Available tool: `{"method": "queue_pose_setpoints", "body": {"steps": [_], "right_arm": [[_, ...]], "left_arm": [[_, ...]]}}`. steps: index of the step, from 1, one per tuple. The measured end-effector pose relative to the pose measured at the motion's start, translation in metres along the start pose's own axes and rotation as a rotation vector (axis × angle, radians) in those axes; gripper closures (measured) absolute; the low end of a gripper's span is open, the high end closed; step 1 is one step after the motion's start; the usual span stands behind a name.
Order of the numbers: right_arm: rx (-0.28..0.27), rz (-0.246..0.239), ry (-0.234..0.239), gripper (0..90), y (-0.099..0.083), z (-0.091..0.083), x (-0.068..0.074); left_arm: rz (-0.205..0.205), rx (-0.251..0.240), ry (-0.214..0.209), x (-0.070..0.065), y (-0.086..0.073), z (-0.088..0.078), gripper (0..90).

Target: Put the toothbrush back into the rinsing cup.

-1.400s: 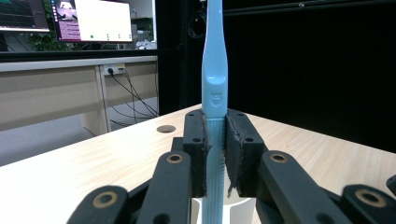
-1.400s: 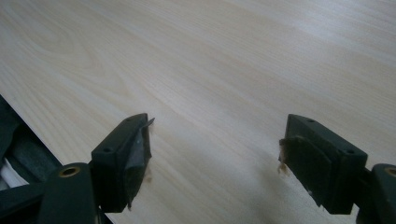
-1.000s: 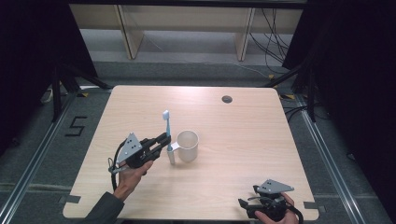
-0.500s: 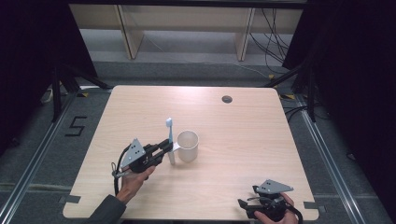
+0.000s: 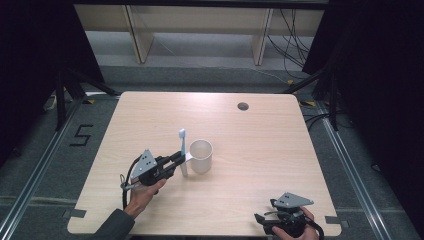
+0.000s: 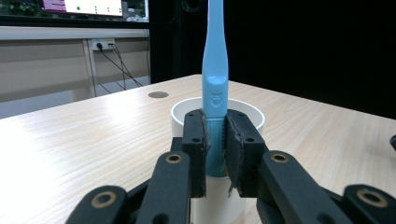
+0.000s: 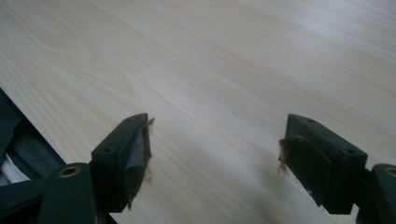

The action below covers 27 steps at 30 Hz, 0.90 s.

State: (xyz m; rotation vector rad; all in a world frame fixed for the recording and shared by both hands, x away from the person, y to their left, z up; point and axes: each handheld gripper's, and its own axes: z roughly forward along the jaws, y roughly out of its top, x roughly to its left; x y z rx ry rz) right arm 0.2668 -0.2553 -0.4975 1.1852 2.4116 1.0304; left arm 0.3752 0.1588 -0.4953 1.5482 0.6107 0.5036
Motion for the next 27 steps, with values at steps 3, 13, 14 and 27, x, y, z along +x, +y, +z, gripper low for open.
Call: {"method": "queue_pose_setpoints", "body": {"steps": [3,13,14,27], "right_arm": [[0.0,0.003,0.001,24.3,0.0,0.0,0.0],[-0.002,-0.001,0.001,24.3,0.0,0.0,0.0],[-0.008,0.004,-0.001,24.3,0.0,0.0,0.0],[-0.008,0.002,-0.002,24.3,0.0,0.0,0.0]], "left_arm": [[0.0,0.01,-0.005,-0.001,0.0,0.0,77.4],[0.019,0.016,0.008,-0.001,0.001,-0.003,63.1],[0.021,0.013,0.016,-0.001,0.002,-0.003,59.7],[0.012,0.042,0.024,-0.005,0.021,-0.017,30.6]]}}
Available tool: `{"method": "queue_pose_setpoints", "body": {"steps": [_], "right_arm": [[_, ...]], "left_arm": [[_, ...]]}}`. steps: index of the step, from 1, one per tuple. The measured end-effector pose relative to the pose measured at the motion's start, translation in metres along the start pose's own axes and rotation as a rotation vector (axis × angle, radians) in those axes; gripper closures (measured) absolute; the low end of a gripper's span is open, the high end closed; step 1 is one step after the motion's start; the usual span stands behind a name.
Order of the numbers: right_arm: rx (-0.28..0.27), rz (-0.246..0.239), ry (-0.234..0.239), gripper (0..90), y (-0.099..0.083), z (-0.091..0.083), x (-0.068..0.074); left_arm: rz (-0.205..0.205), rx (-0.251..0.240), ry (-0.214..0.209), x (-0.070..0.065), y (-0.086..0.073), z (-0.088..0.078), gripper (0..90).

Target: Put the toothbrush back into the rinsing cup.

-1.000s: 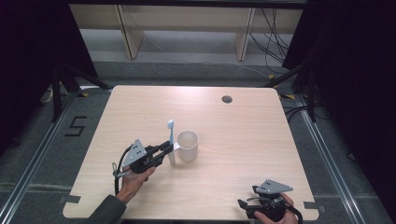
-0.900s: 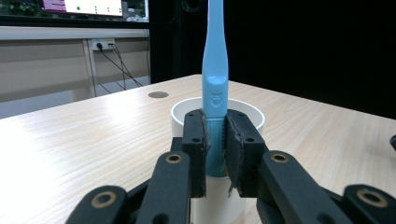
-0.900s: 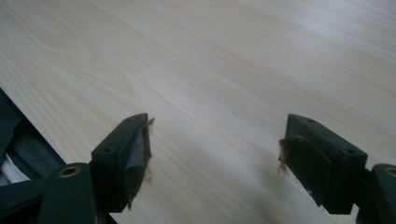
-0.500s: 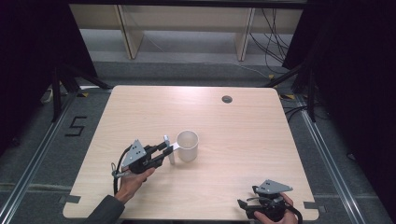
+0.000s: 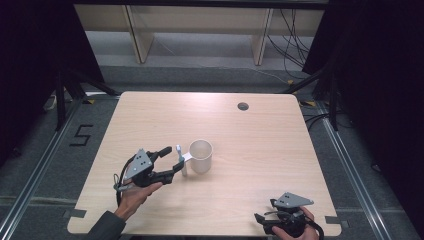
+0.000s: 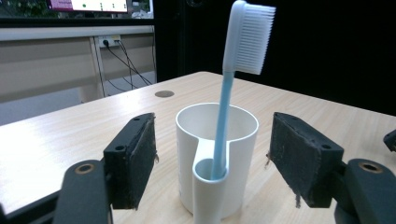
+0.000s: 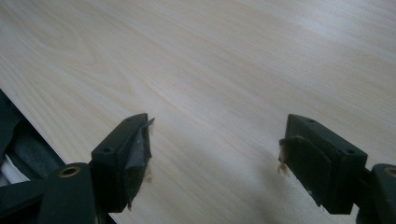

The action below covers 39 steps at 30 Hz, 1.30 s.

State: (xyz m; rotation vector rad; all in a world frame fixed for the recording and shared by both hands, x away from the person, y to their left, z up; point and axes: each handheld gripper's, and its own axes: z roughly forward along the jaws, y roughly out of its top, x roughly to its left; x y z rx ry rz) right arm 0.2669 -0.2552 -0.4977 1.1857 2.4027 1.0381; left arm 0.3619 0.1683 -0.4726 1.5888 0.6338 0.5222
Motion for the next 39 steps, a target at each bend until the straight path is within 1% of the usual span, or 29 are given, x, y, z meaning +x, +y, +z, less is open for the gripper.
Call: {"method": "queue_pose_setpoints", "body": {"steps": [2,3,4,5,6,7,8,9,10,11,12,16,18,19,20,21,22,23,25,26,27,28,29,31,33,36,37,38,39], "right_arm": [[0.016,0.044,-0.001,24.3,0.0,-0.002,0.003],[0.005,-0.006,-0.005,24.3,0.001,-0.001,0.0],[0.003,0.001,-0.002,24.3,0.0,0.0,0.0],[-0.001,-0.012,0.002,24.3,0.0,0.001,-0.001],[-0.003,-0.015,0.002,24.3,0.0,0.001,-0.001],[0.0,-0.01,-0.002,24.3,0.0,0.0,-0.001],[0.009,0.028,-0.001,24.3,0.001,-0.001,0.002],[0.007,0.023,-0.004,24.3,0.0,-0.001,0.001],[0.008,0.007,-0.006,24.3,0.0,-0.001,0.0],[0.005,0.007,-0.007,24.3,0.0,0.0,0.0],[0.017,0.05,0.0,24.3,0.0,-0.002,0.003],[0.007,0.008,-0.007,24.3,0.0,-0.001,0.0],[0.017,0.051,-0.007,24.3,0.001,-0.002,0.003],[0.012,0.035,-0.006,24.3,0.001,-0.002,0.002],[0.014,0.033,-0.007,24.3,0.001,-0.002,0.002],[0.008,0.009,-0.008,24.3,0.0,0.0,0.0],[0.006,0.009,-0.008,24.3,0.0,0.0,0.0],[0.015,0.049,-0.002,24.2,0.0,-0.002,0.003],[0.007,0.027,-0.004,24.3,0.001,-0.001,0.001],[0.006,0.006,-0.01,24.3,0.0,-0.001,0.0],[0.012,0.006,-0.008,24.3,0.0,-0.001,0.0],[0.007,0.034,-0.007,24.3,0.0,-0.001,0.003],[0.013,0.045,-0.005,24.3,0.001,-0.002,0.003],[0.007,0.01,-0.01,24.3,0.0,-0.001,0.001],[0.016,0.046,-0.007,24.3,0.0,-0.002,0.003],[0.012,0.03,-0.009,24.3,0.001,-0.001,0.002],[0.01,0.004,-0.008,24.3,0.0,-0.001,0.001],[0.005,-0.002,-0.009,24.3,0.0,0.0,0.0],[0.007,0.018,-0.008,24.4,0.001,-0.001,0.001]], "left_arm": [[-0.013,0.006,-0.005,0.0,0.001,-0.001,28.6],[-0.015,0.012,-0.009,0.0,0.001,-0.002,28.3],[-0.017,0.01,-0.013,0.0,0.001,-0.002,27.7],[-0.013,0.028,-0.004,0.0,0.002,-0.003,27.2],[-0.014,0.031,-0.004,0.0,0.002,-0.004,26.7],[-0.019,0.033,-0.005,0.0,0.002,-0.004,26.2],[-0.025,0.035,-0.003,0.001,0.002,-0.005,25.8],[-0.032,0.027,-0.008,0.001,0.002,-0.005,25.2],[-0.031,0.04,0.0,0.001,0.003,-0.007,24.8],[-0.034,0.042,0.001,0.002,0.003,-0.007,24.1],[-0.04,0.045,0.002,0.002,0.004,-0.008,23.3],[-0.065,0.058,-0.003,0.003,0.006,-0.012,20.9],[-0.074,0.06,-0.007,0.004,0.008,-0.014,18.8],[-0.077,0.054,-0.013,0.004,0.009,-0.014,18.2],[-0.074,0.064,-0.006,0.004,0.01,-0.016,18.0],[-0.07,0.07,0.001,0.004,0.011,-0.018,18.0],[-0.07,0.066,-0.001,0.004,0.011,-0.018,18.0],[-0.068,0.068,0.0,0.004,0.012,-0.02,17.9],[-0.072,0.066,0.002,0.004,0.012,-0.021,17.9],[-0.072,0.067,0.002,0.004,0.012,-0.022,17.9],[-0.073,0.068,0.0,0.004,0.013,-0.023,17.8],[-0.073,0.069,-0.001,0.004,0.013,-0.023,17.8],[-0.069,0.069,-0.002,0.004,0.013,-0.024,17.8],[-0.063,0.066,-0.007,0.004,0.013,-0.026,17.8],[-0.066,0.071,-0.002,0.004,0.013,-0.027,17.8],[-0.063,0.073,-0.003,0.004,0.014,-0.031,17.5],[-0.058,0.075,-0.002,0.004,0.015,-0.031,17.3],[-0.055,0.075,-0.001,0.004,0.015,-0.033,17.1],[-0.051,0.076,-0.005,0.004,0.016,-0.033,17.1]]}}
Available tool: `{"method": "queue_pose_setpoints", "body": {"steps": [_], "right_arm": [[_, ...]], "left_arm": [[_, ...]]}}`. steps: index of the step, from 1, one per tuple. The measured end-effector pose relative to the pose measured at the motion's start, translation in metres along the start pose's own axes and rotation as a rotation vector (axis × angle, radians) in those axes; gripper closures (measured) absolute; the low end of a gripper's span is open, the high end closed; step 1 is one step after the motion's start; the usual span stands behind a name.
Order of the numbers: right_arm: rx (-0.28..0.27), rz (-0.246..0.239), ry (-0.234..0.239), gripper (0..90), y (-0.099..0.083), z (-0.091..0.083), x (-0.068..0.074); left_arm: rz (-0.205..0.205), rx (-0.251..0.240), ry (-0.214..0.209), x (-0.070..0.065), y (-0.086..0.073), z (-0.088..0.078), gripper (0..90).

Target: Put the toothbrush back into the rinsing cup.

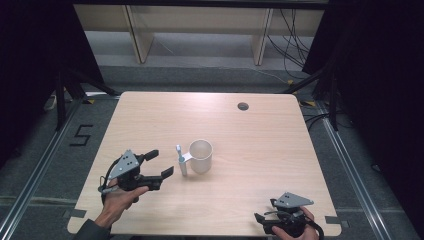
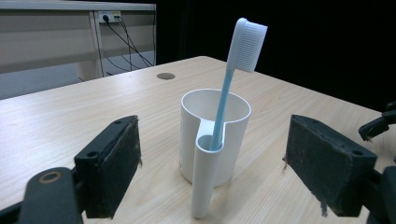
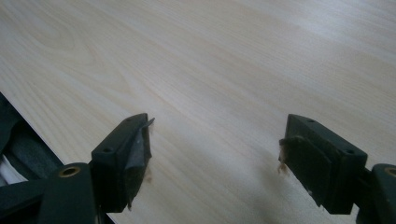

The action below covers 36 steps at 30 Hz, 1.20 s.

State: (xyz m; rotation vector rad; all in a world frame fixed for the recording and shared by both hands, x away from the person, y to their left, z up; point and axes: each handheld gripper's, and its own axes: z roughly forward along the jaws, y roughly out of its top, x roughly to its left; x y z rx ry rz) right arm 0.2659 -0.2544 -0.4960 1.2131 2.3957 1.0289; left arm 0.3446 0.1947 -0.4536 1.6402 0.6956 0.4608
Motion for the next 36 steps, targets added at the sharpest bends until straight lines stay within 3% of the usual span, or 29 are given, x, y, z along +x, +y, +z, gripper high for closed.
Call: {"method": "queue_pose_setpoints", "body": {"steps": [11,12,13,14,17,19,20,21,24,25,29,30,32,35,36], "right_arm": [[-0.003,0.009,-0.003,24.5,0.0,-0.001,0.0],[-0.004,0.008,-0.007,24.5,0.0,-0.001,0.0],[-0.006,0.009,0.01,24.5,0.0,0.0,-0.001],[-0.002,0.039,0.011,24.5,0.0,0.0,0.002],[-0.001,0.008,-0.005,24.5,0.0,-0.001,0.0],[0.009,0.03,-0.004,24.5,0.0,0.0,0.002],[0.004,0.009,-0.002,24.5,0.0,0.0,0.0],[0.003,0.024,0.01,24.5,0.0,0.0,0.0],[-0.002,0.012,0.007,24.5,0.0,0.001,-0.001],[0.004,0.007,-0.005,24.5,0.0,0.0,0.0],[0.003,0.016,-0.003,24.5,0.0,0.0,0.0],[0.011,0.031,0.016,24.5,0.0,0.001,0.001],[0.005,0.023,0.004,24.5,0.0,0.0,0.0],[0.019,0.015,0.025,24.4,0.0,0.001,-0.001],[0.012,-0.008,0.028,24.4,0.0,0.002,-0.002]], "left_arm": [[-0.015,-0.002,-0.016,0.0,0.0,-0.01,16.2],[-0.012,0.019,-0.007,-0.001,0.001,-0.013,16.1],[-0.015,0.016,-0.009,-0.001,0.0,-0.014,16.0],[-0.016,0.015,-0.012,-0.001,0.0,-0.014,16.0],[-0.006,0.029,-0.008,0.0,-0.001,-0.017,15.9],[-0.002,0.032,-0.006,-0.001,-0.003,-0.019,15.9],[-0.004,0.034,-0.006,-0.001,-0.004,-0.02,15.9],[-0.005,0.038,-0.006,0.0,-0.005,-0.021,15.9],[-0.013,0.027,-0.014,0.0,-0.007,-0.023,15.9],[-0.012,0.044,-0.007,-0.001,-0.008,-0.025,15.9],[-0.008,0.048,-0.007,-0.001,-0.01,-0.03,15.9],[-0.007,0.051,-0.006,-0.002,-0.011,-0.031,15.9],[-0.006,0.056,-0.005,-0.003,-0.014,-0.033,15.9],[0.004,0.067,0.002,-0.005,-0.017,-0.036,15.9],[0.007,0.07,0.003,-0.006,-0.018,-0.037,15.9]]}}
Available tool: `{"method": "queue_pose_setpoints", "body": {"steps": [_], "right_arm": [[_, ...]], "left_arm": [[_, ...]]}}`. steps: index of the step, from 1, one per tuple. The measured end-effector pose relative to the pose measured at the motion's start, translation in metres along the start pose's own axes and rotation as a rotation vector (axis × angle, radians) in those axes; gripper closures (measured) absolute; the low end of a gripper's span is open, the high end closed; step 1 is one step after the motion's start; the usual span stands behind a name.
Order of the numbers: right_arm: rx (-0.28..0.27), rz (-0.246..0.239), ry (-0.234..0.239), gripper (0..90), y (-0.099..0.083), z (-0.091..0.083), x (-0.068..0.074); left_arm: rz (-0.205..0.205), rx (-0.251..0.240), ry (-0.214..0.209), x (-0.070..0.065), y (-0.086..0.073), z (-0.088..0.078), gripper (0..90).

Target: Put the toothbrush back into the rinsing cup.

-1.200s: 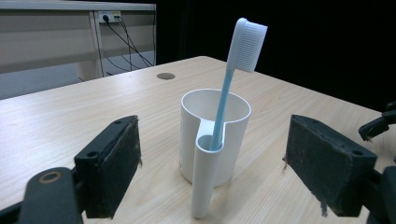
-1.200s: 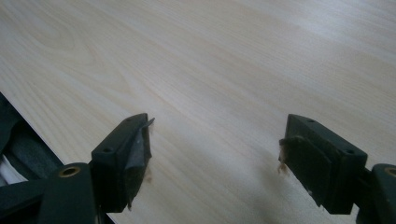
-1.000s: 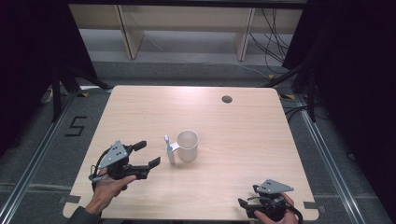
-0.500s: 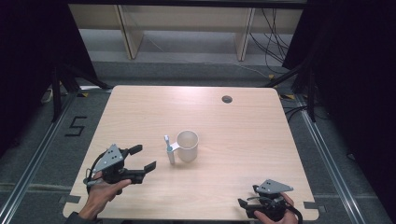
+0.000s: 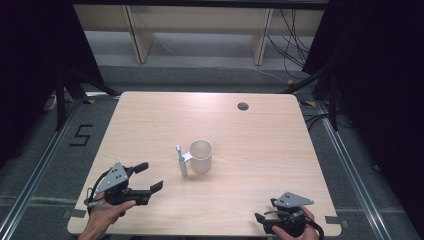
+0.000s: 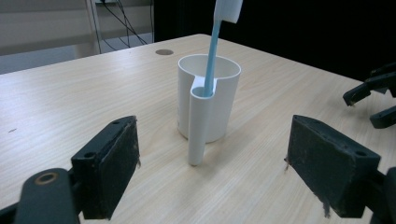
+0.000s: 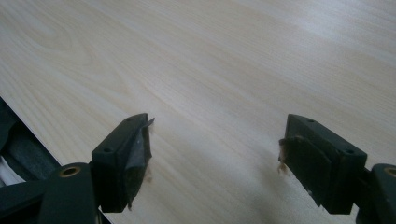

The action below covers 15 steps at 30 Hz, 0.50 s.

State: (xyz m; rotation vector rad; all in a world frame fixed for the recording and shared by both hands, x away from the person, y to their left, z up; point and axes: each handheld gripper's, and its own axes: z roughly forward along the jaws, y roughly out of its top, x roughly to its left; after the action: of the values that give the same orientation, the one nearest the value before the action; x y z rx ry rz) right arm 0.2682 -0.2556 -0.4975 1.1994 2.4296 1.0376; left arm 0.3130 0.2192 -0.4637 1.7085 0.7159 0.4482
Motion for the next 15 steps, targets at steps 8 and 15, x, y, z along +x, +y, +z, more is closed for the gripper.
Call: {"method": "queue_pose_setpoints", "body": {"steps": [8,15], "right_arm": [[-0.002,0.025,0.002,24.5,0.001,-0.002,0.002],[0.004,0.015,0.01,24.5,0.001,-0.001,0.001]], "left_arm": [[0.003,0.021,-0.015,-0.011,-0.008,-0.004,15.9],[0.023,0.055,-0.038,-0.021,-0.014,-0.005,15.9]]}}
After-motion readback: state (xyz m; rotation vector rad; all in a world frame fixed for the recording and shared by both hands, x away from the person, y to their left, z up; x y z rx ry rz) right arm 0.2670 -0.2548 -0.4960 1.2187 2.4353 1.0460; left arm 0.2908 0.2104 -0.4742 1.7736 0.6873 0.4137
